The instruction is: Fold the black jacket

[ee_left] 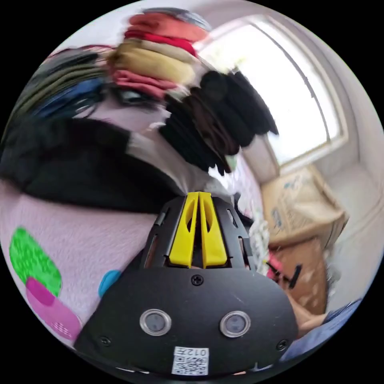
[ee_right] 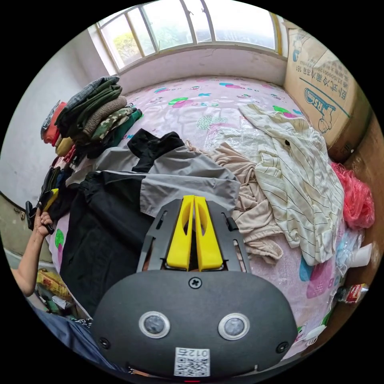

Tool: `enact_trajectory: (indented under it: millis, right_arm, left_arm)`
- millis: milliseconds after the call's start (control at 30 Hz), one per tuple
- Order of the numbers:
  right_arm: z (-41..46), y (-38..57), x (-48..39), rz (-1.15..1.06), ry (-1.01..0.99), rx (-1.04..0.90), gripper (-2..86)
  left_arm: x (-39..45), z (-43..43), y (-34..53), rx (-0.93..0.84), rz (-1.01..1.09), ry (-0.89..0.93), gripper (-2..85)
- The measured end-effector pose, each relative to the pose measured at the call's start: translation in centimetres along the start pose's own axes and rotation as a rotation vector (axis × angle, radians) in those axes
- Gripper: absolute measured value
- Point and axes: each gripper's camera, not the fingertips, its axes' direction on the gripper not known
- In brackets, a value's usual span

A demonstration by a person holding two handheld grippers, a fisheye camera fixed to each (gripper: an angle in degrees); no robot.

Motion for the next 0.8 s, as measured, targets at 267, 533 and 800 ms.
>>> enact_trajectory:
  millis: [267,533,800]
  right_arm:
    - [-3.3,6.4,-4.9,-0.076,-0.095,-0.088,-0.1]
    - [-6.3,8.3,-6.4,-0.066,-0.183,-0.108,1.0]
    - [-9.7,10.2,-2.8,-0.012,-0.233,-0.08,1.3]
  left_arm:
    - [-22.2,-17.6,5.9,0.373,-0.505,-0.128,11.0]
    - [-27.5,-17.8,5.4,0.371,-0.552,-0.101,10.7]
    - [-23.5,-19.1,7.5,0.443,-0.469,0.017,2.7]
